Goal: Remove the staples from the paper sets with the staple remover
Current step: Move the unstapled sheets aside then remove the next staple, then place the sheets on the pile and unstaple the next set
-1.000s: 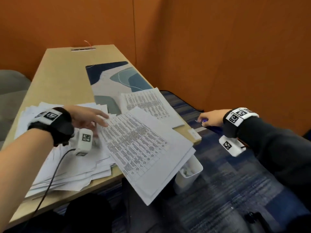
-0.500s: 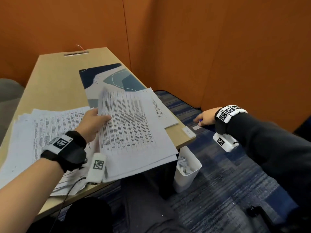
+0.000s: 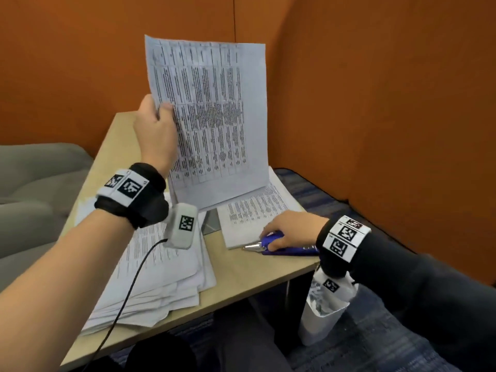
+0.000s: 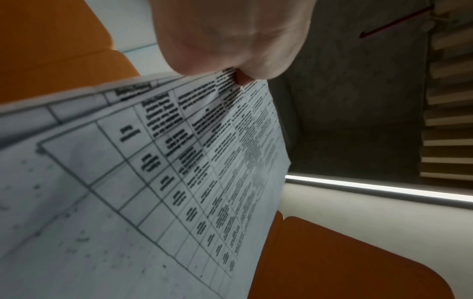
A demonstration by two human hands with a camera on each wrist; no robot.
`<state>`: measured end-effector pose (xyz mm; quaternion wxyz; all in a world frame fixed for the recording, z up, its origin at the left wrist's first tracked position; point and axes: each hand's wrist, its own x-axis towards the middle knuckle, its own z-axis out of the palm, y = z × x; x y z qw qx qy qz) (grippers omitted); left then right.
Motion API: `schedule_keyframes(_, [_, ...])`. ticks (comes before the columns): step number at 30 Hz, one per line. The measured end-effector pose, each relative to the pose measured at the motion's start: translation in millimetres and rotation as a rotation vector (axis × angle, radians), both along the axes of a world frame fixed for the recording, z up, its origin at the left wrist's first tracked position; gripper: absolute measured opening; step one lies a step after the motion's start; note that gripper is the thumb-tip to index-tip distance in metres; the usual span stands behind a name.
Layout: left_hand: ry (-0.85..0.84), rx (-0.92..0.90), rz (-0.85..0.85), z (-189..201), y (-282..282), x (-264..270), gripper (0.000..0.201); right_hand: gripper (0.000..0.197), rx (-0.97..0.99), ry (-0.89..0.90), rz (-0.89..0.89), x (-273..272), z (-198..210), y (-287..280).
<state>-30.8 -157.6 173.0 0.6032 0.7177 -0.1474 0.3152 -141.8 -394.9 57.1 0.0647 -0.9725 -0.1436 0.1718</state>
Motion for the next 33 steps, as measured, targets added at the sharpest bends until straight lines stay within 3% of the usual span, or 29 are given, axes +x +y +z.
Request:
schedule_keyframes(2, [-0.004,0.008,0.03,-3.9,-1.1,-3.0,0.033,0.034,0.161,-0.086,-0.112,7.9,11.8,-5.7])
schedule_keyframes(4, [-0.004,0.0,0.025,-9.4,-4.9,-5.1,0.035,0.041,0.406,-0.34,-0.314,20.1,32.0,-18.7])
schedule_keyframes(5, [-0.002,-0.015,0.007,-12.8,-8.2,-5.4,0.031,0.055,0.603,-0.418,-0.433,24.4,44.4,-23.4])
schedule_keyframes(7, [0.005,-0.043,-0.066,-18.3,-18.5,-4.5,0.018,0.084,1.063,-0.389,-0.543,36.3,62.8,-27.8])
schedule_keyframes(8, [0.008,-0.053,-0.1,-19.6,-25.1,-4.8,0.016,0.081,1.245,-0.357,-0.505,40.8,68.9,-26.8])
schedule_keyframes(10, [-0.045,-0.065,-0.107,-14.6,-39.4,-9.5,0.016,0.054,1.491,-0.401,-0.434,44.6,83.9,-19.2])
schedule_keyframes(12, [-0.147,-0.137,-0.136,-1.2,-50.4,-18.5,0.019,0.035,1.614,-0.524,-0.424,44.0,100.9,-13.5])
schedule_keyframes(15, [-0.247,-0.203,-0.141,5.7,-55.7,-20.7,0.026,0.026,1.626,-0.606,-0.348,45.7,106.6,-19.3])
schedule_keyframes(19, [-0.028,-0.059,-0.077,-46.6,-52.0,-11.9,0.025,0.04,1.492,-0.45,-0.46,42.4,66.6,-28.8])
schedule_keyframes(22, [0.086,-0.025,-0.037,-78.2,-56.2,-5.5,0.023,0.032,1.46,-0.392,-0.505,38.1,49.2,-22.6])
schedule_keyframes(26, [0.025,-0.207,0.014,-64.2,-68.4,-4.3,0.02,0.019,1.579,-0.492,-0.519,39.1,64.8,-9.0])
schedule_keyframes(28, [0.023,-0.213,0.025,-68.8,-69.0,-3.3,0.019,0.017,1.592,-0.498,-0.523,40.6,63.5,-7.4])
schedule_keyframes(30, [0.067,-0.164,-0.011,-82.5,-66.0,-2.5,0.026,0.026,1.492,-0.43,-0.539,44.1,50.4,-10.2])
schedule_keyframes(33, [0.062,-0.089,0.002,-91.0,-59.3,3.6,0.025,0.042,0.995,-0.322,-0.542,48.5,37.9,-23.3])
